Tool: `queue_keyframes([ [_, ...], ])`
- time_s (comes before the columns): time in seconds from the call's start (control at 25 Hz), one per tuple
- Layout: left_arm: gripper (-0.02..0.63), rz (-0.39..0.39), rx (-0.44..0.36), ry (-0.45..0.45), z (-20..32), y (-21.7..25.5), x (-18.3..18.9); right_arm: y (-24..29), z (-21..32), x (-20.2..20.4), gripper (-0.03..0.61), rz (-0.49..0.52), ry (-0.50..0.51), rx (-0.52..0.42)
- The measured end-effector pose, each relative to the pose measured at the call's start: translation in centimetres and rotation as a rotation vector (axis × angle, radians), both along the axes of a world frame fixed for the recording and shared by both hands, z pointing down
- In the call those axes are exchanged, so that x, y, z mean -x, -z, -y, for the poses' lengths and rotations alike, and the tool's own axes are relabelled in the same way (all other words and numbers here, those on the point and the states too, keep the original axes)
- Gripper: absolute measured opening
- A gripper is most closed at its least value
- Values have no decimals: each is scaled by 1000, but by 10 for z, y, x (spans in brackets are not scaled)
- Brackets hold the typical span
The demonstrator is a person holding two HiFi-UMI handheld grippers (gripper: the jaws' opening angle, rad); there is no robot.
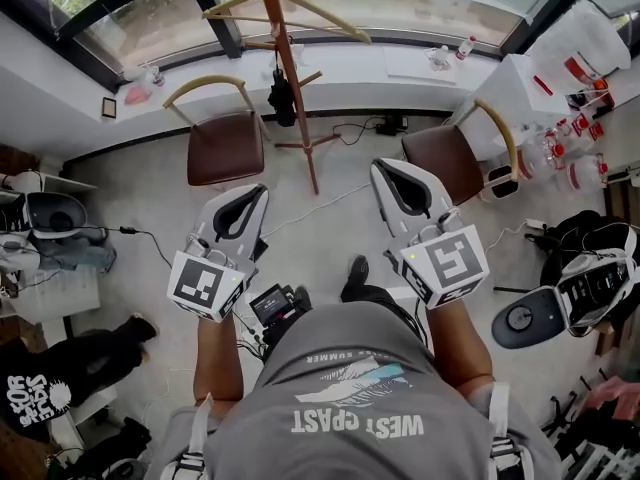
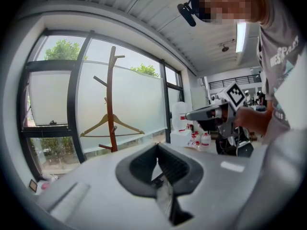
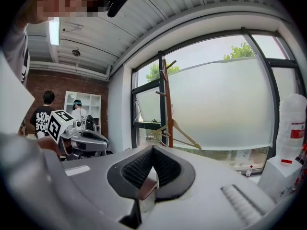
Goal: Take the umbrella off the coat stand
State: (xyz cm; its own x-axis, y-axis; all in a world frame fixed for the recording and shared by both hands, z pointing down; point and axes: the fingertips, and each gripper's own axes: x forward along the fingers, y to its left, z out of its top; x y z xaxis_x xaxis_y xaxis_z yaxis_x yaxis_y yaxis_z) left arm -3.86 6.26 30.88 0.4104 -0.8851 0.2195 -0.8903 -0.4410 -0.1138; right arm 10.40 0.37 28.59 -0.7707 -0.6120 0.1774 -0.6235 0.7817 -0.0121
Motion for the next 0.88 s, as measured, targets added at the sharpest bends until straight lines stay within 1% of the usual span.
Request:
queue_keyframes([
  [0.28,3,8,11,59,20,-7,-16,-8,28,-11,2,12,62,8],
  [0.4,3,29,25,96,30,-4,-27,-9,40,-19,2,17,92,12],
  [0.52,2,26,23,121,37,-4,-35,-8,50,-27,2,25,120,13],
  [0.6,2,43,34,141,40,-2,-38,-9,55,-31,2,33,129,12],
  [0.72,2,60,19,129,44,-2,-44,-12,63,-36,2,40,130,17],
  [0.88,2,74,46,132,55,-2,-45,-17,73,-38,2,41,125,33],
])
